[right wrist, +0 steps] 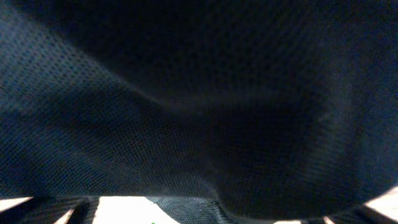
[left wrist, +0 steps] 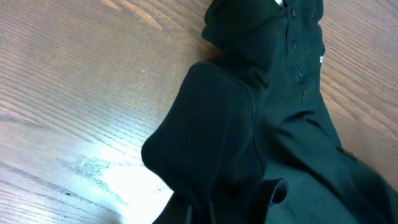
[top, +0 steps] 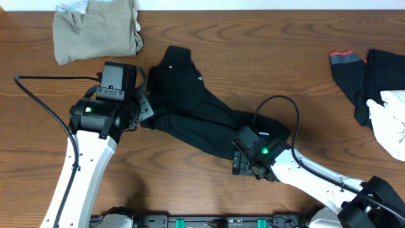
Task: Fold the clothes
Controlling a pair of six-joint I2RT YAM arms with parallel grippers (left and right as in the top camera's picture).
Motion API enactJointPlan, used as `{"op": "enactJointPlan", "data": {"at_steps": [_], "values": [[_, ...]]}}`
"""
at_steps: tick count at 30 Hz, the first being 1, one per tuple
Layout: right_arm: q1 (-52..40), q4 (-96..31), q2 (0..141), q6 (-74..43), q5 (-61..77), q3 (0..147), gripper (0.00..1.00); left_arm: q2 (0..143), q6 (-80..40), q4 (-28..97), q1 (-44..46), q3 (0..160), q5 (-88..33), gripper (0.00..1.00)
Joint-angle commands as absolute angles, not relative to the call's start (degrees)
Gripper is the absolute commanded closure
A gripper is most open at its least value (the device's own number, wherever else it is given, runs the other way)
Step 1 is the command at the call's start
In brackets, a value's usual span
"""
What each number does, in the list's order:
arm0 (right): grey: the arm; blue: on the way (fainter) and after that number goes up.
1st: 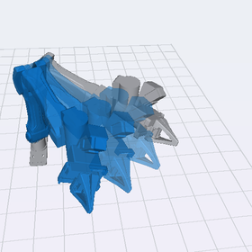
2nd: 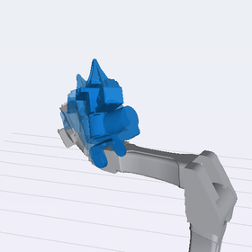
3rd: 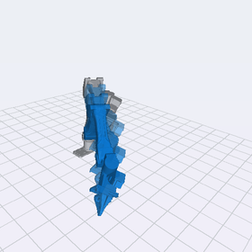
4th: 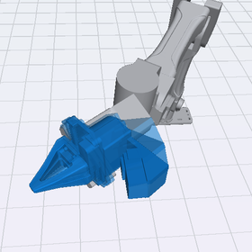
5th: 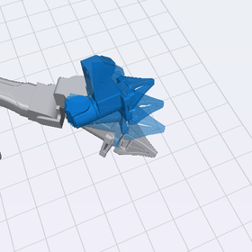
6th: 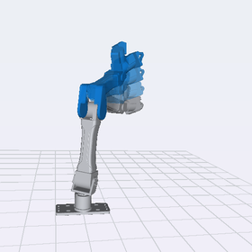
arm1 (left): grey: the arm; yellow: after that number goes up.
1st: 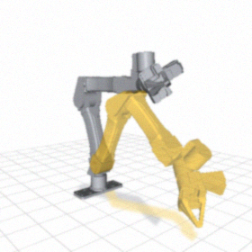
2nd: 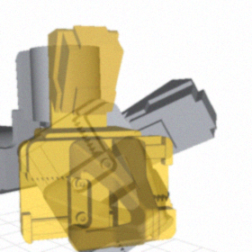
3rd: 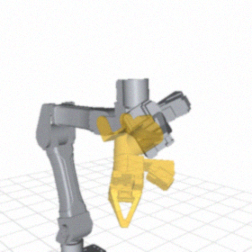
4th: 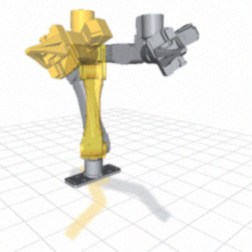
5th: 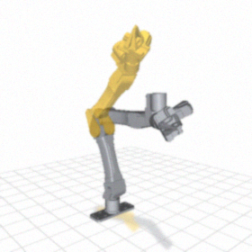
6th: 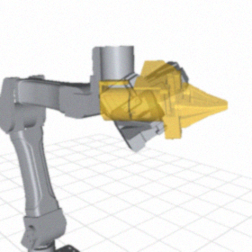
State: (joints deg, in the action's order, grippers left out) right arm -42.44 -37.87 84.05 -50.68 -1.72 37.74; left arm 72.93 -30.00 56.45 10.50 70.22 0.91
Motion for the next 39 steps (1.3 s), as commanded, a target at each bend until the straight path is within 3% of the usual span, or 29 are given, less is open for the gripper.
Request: {"op": "enactJointPlan", "data": {"at_steps": [1,3,6,10,13,18,26,39], "values": [[-41.95,-37.63,84.01,-51.96,-3.77,36.97,0.18,72.99,-30.24,56.6,10.31,71.22,2.39,0.94],[-41.95,-37.67,84.01,-52.73,-4.69,36.97,0.33,72.99,-30.26,56.6,10.31,71.22,2.39,0.94],[-41.95,-37.19,84.01,-52.73,-5.13,36.97,0.36,72.99,-30.24,56.58,10.31,71.22,2.39,0.94],[-41.93,-37.01,84.01,-53.19,-5.96,36.97,0.52,72.99,-30.22,56.8,10.31,71.22,2.39,0.94],[-41.71,-37.01,84.01,-53.39,-6.24,36.97,0.75,72.99,-30.22,56.8,10.31,71.22,2.39,0.94],[-40.36,-37.43,83.99,-54.52,-5.39,37.32,0.99,72.88,-30.24,56.95,10.31,71.22,2.39,0.94],[-35.83,-47.46,80.2,-55.18,-5.96,43.7,0.99,69.73,-29.78,57.25,10.31,71.96,2.09,0.94],[-26.79,-62.02,66.24,-44.8,-8.64,63.29,0.99,59.57,-28.08,58.08,10.37,75.18,1.96,0.94]]}}
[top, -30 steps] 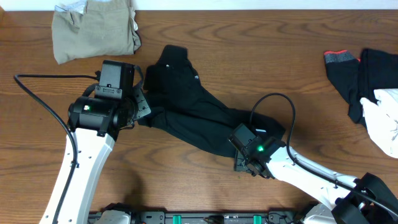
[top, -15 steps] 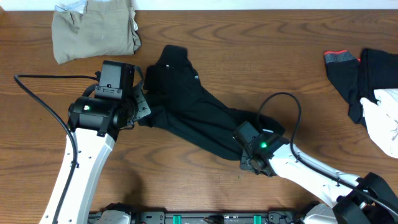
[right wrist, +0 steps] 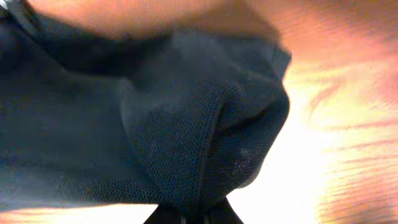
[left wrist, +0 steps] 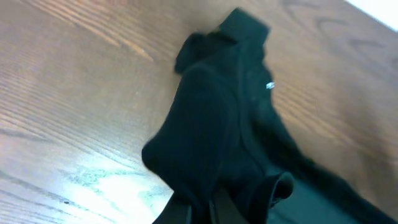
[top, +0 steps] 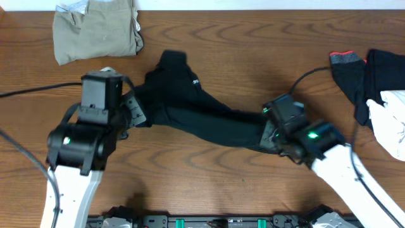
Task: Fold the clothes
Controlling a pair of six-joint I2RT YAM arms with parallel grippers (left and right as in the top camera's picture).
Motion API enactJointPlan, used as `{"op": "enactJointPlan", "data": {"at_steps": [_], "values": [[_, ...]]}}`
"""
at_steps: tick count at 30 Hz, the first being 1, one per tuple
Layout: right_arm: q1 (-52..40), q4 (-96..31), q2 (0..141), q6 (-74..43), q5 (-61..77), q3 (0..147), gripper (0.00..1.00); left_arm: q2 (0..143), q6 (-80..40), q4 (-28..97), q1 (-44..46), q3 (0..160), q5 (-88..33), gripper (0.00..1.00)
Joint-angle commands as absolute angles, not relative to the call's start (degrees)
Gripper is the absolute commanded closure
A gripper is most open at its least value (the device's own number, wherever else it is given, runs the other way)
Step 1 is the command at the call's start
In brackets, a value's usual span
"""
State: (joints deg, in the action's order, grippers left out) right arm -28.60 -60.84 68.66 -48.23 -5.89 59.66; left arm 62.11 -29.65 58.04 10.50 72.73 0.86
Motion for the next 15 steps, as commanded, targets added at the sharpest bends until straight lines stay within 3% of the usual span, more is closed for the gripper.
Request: {"op": "enactJointPlan", "data": {"at_steps": [1,15], "values": [[-26.26,-62.78,65.6,-44.53,-9.28,64.45,0.99,58.59,-28.08,58.15,10.37,75.53,1.96,0.94],[-24.43,-74.46,61.34,-38.57,-16.14,86.41,0.99,46.28,-24.4,61.36,14.48,91.44,1.96,0.94]]}}
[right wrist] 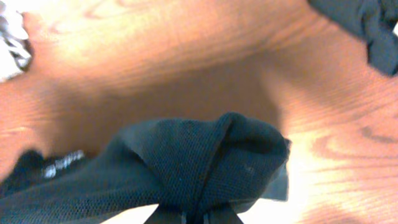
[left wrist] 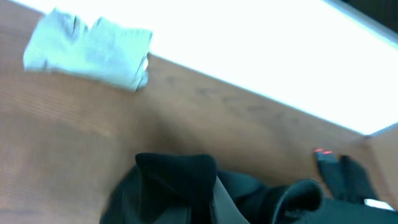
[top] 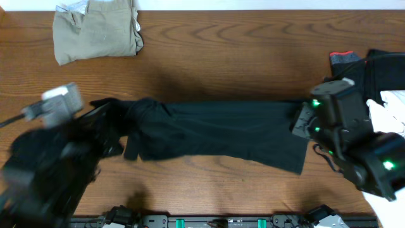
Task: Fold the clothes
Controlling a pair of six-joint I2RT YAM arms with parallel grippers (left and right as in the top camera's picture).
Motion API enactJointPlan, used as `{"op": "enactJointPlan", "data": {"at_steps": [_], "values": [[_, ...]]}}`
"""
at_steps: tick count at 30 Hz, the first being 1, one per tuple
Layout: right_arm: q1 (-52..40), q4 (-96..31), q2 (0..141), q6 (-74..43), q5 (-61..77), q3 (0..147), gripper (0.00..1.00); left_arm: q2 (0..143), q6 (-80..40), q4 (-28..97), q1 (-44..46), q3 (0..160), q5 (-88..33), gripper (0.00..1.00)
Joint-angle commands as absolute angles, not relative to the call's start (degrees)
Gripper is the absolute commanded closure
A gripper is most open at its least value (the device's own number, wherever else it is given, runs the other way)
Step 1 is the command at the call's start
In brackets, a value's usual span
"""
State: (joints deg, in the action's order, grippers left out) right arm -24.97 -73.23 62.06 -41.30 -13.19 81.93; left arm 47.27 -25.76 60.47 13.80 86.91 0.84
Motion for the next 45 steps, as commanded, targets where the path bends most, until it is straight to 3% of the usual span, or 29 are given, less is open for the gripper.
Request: {"op": "enactJointPlan", "data": {"at_steps": [1,15,26,36,45], "values": [[-24.43,-75.2,61.34,-38.22,-16.34,88.05,0.99,46.28,-24.43,62.17,14.63,92.84,1.96,0.94],[-24.43,-85.86,61.34,-37.19,-17.58,106.0,0.99,46.3,-24.45,69.76,14.66,111.35,-4.34,0.94],[-24.38,-85.95,61.95,-40.27,-18.74,108.9,0.99,49.56,-31.83,71.11,14.66,113.65,-4.25,0.94],[-23.7,-80.34,71.13,-40.25,-22.24,108.9,0.98,69.71,-31.77,68.38,14.66,113.54,-0.93,0.94],[-14.61,-72.31,87.88,-40.8,-21.45,108.84,0.99,92.05,-29.17,55.31,14.44,113.54,4.43,0.94]]}}
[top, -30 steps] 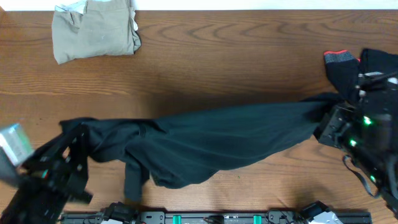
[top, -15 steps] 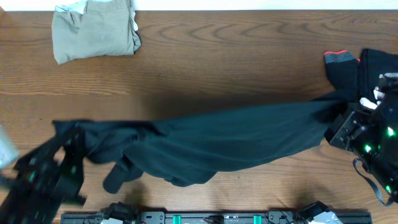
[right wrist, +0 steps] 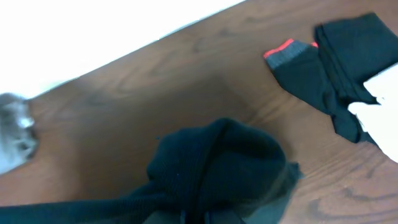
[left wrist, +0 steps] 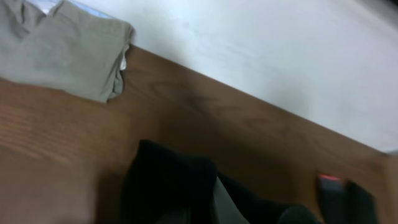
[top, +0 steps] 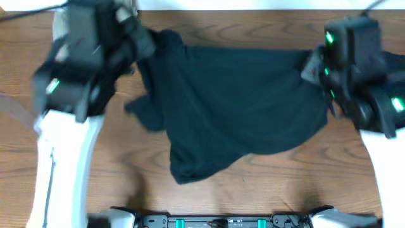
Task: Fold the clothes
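The black shirt point(top: 234, 107) hangs spread wide between my two grippers, lifted well above the brown table point(top: 266, 190); its lower edge droops toward the front left. My left gripper point(top: 142, 47) is shut on the shirt's left top corner, which shows as a dark bunch point(left wrist: 168, 186) in the left wrist view. On the other side, my right gripper point(top: 313, 63) is shut on the right top corner, a gathered wad of fabric point(right wrist: 217, 162) in the right wrist view. The fingertips themselves are buried in cloth.
Folded tan clothes point(left wrist: 62, 56) lie at the table's back left corner by the white wall. At the back right lie a black garment with a red-edged grey band point(right wrist: 298, 62) and something white point(right wrist: 382, 87).
Both grippers have moved up and toward the back of the table, still gripping the shirt. The shirt, then a stretched narrow band over the table's middle, now hangs open as a broad sheet.
First the shirt lay crumpled diagonally on the table with each gripper at one end. Then both held it, the right end drawn rightward. Later it was stretched long between grippers far apart. Now it is raised and spread near the back edge.
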Controlling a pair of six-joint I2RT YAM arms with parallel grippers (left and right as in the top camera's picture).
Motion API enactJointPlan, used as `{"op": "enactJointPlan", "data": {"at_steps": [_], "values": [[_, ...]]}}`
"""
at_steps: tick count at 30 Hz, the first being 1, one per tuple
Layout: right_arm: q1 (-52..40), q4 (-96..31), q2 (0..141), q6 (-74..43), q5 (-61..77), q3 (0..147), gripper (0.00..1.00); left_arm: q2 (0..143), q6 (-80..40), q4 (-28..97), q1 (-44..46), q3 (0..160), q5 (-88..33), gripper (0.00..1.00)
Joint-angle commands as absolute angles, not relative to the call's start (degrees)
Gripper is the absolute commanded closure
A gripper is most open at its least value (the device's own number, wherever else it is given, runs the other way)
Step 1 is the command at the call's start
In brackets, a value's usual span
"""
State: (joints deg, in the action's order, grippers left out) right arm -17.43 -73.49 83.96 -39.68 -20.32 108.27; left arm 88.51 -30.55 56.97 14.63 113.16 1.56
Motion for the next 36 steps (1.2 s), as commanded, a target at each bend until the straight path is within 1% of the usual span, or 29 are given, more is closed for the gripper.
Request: {"op": "enactJointPlan", "data": {"at_steps": [1,7,10,11,12,14,15,16,17,22,27,30,32,36], "values": [[-13.67,-71.57,90.04,-41.41,-21.41,108.84,0.99,94.67,-29.19,53.84,14.44,113.54,4.51,0.94],[-10.2,-65.17,101.25,-41.5,-20.95,108.84,0.92,108.25,-29.19,43.75,14.44,113.54,7.05,0.94],[-8.75,-61.43,107.09,-41.23,-20.91,108.84,0.9,113.99,-29.19,39.86,14.44,113.54,7.38,0.94],[-8.43,-60.1,109.06,-40.53,-20.91,108.84,0.81,115.74,-29.17,38.98,14.44,113.54,7.4,0.94],[-8.16,-58.7,110.87,-39.38,-20.78,108.84,0.57,117.32,-29.17,38.44,14.44,113.54,7.4,0.89],[-7.86,-56.03,114.08,-35.48,-20.75,108.84,0.16,119.79,-29.15,38.28,14.44,113.54,7.4,0.62],[-7.77,-55.07,115.81,-33.19,-20.84,108.84,0.01,120.84,-28.82,38.57,14.44,113.54,7.4,0.35],[-7.62,-54.72,116.9,-31.11,-20.88,108.84,0.01,121.38,-27.99,39.07,14.44,113.54,7.38,0.13],[-7.46,-54.89,117.58,-29.98,-21.08,108.84,0.01,121.51,-27.35,39.77,14.44,113.54,7.38,0.02],[-5.89,-58.78,116.27,-30.02,-20.91,108.88,0.01,118.89,-23.97,42.44,14.44,113.54,7.38,0.02],[-5.26,-65.47,109.6,-29.8,-17.43,108.88,0.01,111.55,-23.99,48.8,14.46,113.54,7.07,0.02],[-5.32,-71.33,105.93,-27.29,-13.1,108.86,0.01,106.8,-24.01,57.91,14.5,113.54,5.43,0.02],[-5.32,-77.17,104.05,-26.68,-10.02,108.86,0.01,104.44,-24.01,66.85,14.57,113.54,2.13,0.02],[-5.32,-87.7,103.09,-26.72,-8.1,108.73,0.01,103.7,-24.01,81.8,14.61,113.21,-4.12,0.02]]}}
